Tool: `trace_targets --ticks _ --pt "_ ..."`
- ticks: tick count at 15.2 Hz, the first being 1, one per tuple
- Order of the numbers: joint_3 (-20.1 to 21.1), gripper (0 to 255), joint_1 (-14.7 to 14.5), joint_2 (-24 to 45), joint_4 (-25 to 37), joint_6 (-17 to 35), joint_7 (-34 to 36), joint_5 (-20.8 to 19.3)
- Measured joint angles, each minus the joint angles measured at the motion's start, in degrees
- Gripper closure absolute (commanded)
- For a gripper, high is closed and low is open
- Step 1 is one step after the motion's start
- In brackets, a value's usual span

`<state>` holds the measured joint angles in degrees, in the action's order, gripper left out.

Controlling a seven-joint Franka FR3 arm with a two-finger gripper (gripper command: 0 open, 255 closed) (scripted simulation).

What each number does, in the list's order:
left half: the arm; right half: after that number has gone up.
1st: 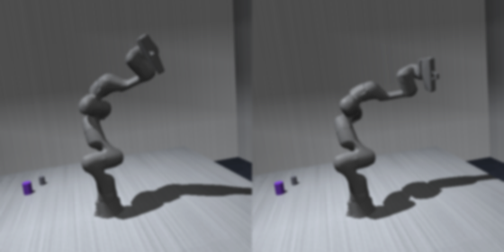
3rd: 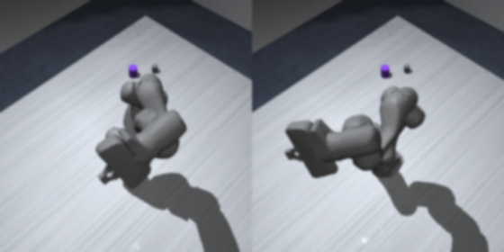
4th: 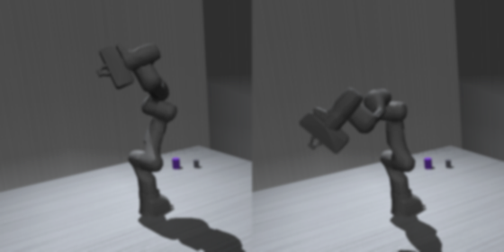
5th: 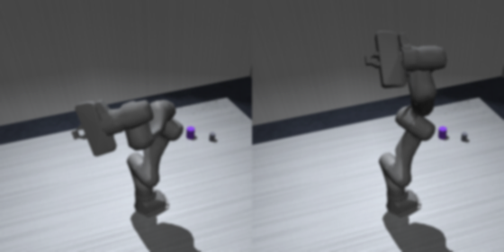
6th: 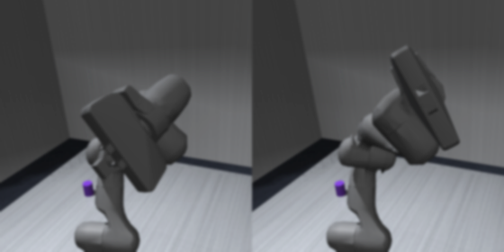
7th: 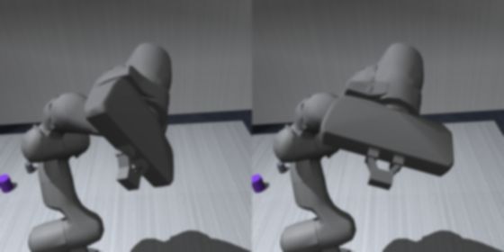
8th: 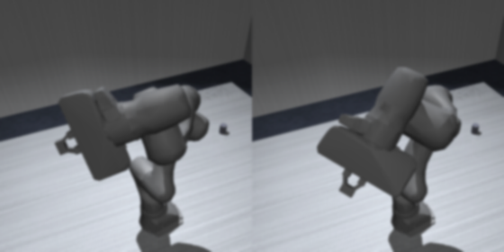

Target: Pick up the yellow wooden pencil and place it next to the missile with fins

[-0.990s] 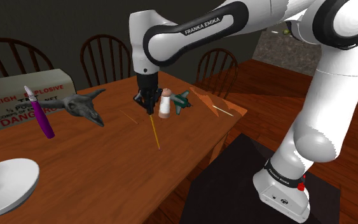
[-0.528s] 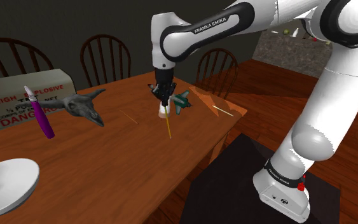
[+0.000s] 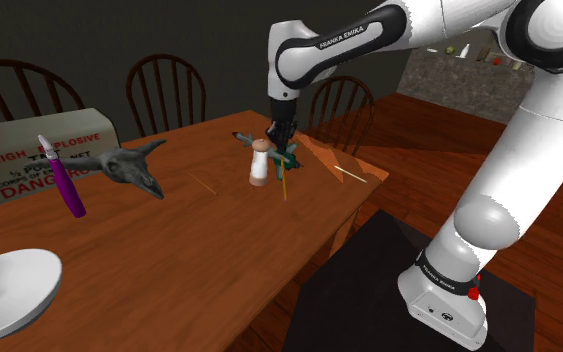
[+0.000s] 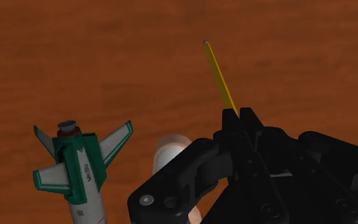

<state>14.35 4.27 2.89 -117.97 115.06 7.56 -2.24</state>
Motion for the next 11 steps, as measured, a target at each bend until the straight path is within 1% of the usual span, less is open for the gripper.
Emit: trace_targets --ticks 3,5,11 --pt "-1.89 255 2.05 0.41 -0.4 0.92 -3.72 -0.44" --pt "-3.24 255 3.54 0.47 0.41 0.27 -6.46 -0.68" --pt "-7.01 255 7.71 1.64 1.58 0.58 -14.08 -1.4"
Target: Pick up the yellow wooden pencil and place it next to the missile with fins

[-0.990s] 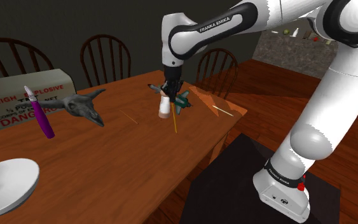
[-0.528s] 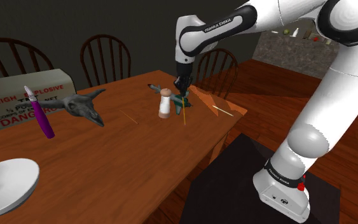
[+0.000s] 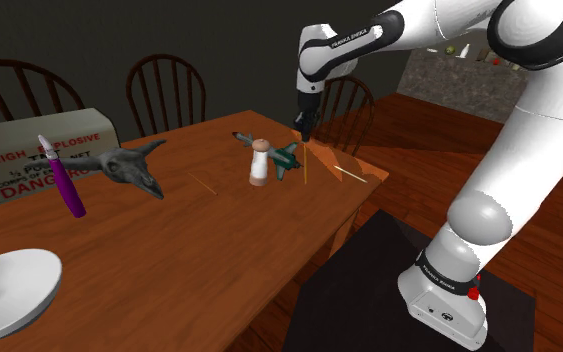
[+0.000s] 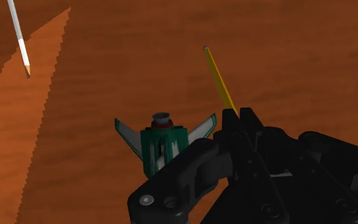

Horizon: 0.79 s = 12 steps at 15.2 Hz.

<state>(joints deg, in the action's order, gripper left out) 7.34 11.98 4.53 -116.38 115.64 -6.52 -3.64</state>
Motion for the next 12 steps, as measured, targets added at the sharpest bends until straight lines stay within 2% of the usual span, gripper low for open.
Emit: trace_targets --ticks 9,12 --pt "-5.08 255 6.2 5.02 7.18 -1.49 -11.08 -0.76" --pt "-6.55 255 8.21 8.82 11.66 -1.95 -14.55 -0.84"
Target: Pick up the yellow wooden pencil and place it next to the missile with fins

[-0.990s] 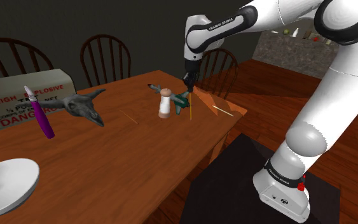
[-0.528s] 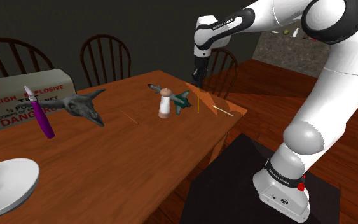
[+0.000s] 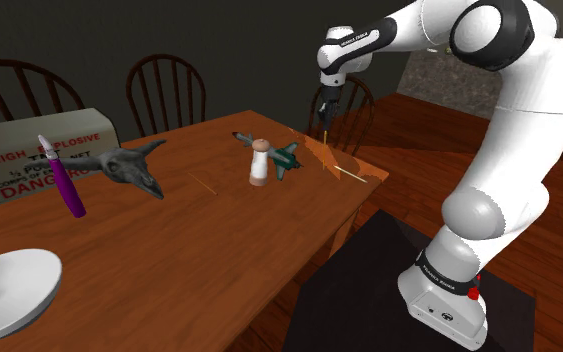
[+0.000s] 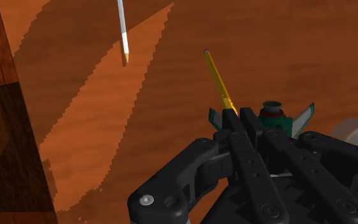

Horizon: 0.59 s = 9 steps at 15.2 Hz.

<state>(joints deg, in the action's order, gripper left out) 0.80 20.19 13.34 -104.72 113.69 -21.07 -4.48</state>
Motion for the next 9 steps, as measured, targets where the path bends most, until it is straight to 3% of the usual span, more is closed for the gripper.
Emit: trace_targets --ticks 5,9 --pt "-1.95 255 3.27 5.27 7.84 -2.19 -5.41 0.24" --pt "-2.17 255 3.71 6.72 7.6 -0.48 -6.01 0.24"
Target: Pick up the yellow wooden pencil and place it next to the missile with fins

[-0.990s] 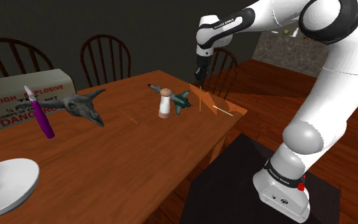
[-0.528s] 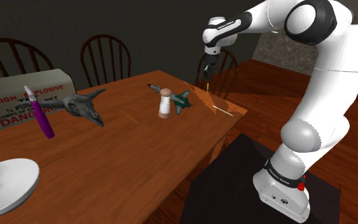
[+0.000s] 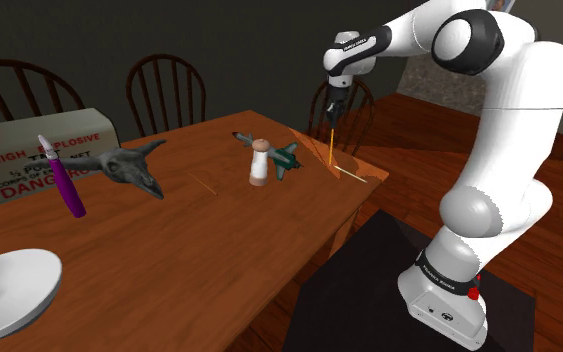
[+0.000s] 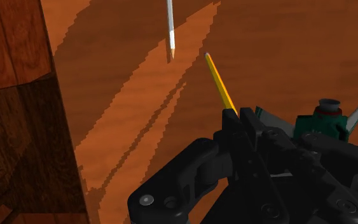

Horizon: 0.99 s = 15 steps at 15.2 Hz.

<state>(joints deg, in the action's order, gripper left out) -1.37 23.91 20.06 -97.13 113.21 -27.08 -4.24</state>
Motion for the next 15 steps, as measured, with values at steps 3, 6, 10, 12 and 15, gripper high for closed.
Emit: trace_targets --ticks 3,6,10,12,15 --pt "-0.04 255 0.07 0.75 -1.19 1.93 0.04 -0.04" --pt "-0.03 255 0.06 1.74 -2.27 4.02 0.21 -0.08" --pt "-0.02 255 0.01 3.25 -3.27 6.59 0.49 -0.16" --pt "-0.05 255 0.09 3.91 -3.68 7.69 0.47 -0.18" --pt "-0.06 255 0.12 5.22 -3.91 9.27 0.53 -0.21"
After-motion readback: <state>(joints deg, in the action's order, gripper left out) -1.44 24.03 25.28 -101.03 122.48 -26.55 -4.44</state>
